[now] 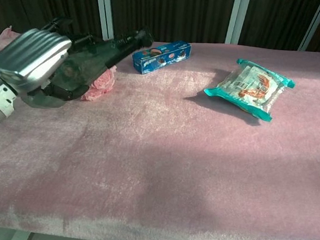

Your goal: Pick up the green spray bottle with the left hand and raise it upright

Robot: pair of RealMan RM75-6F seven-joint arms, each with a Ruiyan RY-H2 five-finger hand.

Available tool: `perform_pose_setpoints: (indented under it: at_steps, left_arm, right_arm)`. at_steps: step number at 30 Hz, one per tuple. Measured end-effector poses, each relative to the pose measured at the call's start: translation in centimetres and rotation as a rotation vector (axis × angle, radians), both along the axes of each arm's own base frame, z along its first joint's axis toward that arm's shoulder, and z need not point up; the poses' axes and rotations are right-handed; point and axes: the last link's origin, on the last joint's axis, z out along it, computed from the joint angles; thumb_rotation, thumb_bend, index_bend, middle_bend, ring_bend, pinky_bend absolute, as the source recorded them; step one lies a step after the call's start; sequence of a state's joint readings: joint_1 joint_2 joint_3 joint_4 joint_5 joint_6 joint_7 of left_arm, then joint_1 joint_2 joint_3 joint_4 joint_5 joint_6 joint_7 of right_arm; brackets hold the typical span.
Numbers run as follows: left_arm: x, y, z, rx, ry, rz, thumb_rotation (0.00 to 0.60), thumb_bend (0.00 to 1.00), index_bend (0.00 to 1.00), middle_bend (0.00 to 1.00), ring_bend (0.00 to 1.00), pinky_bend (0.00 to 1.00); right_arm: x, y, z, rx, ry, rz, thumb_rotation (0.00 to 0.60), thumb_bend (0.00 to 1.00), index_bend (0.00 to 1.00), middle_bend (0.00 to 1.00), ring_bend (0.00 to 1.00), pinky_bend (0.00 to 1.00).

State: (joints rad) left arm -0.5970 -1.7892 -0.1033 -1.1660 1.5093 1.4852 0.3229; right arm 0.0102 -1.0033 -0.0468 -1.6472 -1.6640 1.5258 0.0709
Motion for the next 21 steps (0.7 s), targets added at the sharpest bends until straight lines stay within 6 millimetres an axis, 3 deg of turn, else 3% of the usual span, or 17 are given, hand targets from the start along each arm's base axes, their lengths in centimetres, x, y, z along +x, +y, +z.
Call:
perform_pose_setpoints:
  at_steps: [5,11,15,21]
  left_arm:
    - [0.1,-0.2,1.9,-0.070,-0.371,-0.009,0.600,0.60,0.81,0.82,0.39,0.00]
    - [-2.3,0.1,3.1,-0.144,-0.782,0.036,0.600,0.60,0.79,0.79,0.36,0.00]
    - [-4.5,0.3,2.6,-0.139,-0.892,0.074,0.600,0.61,0.79,0.78,0.36,0.00]
    - [-6.5,0.1,1.2,-0.131,-0.890,0.100,0.600,0.60,0.78,0.75,0.35,0.00]
  right_arm:
    - [0.1,-0.1,-0.3,0.010,0.005,0.003,0.600,0.34,0.00,0.00,0.00,0.00]
    - [0.1,-0.3,-0.6,0.015,0.011,0.000,0.600,0.34,0.00,0.00,0.00,0.00]
    - [0.1,-0.3,-0.9,0.031,0.017,-0.003,0.600,0.34,0.00,0.00,0.00,0.00]
    - [0.2,-0.2,-0.8,0.042,0.008,-0.001,0.600,0.34,0.00,0.00,0.00,0.00]
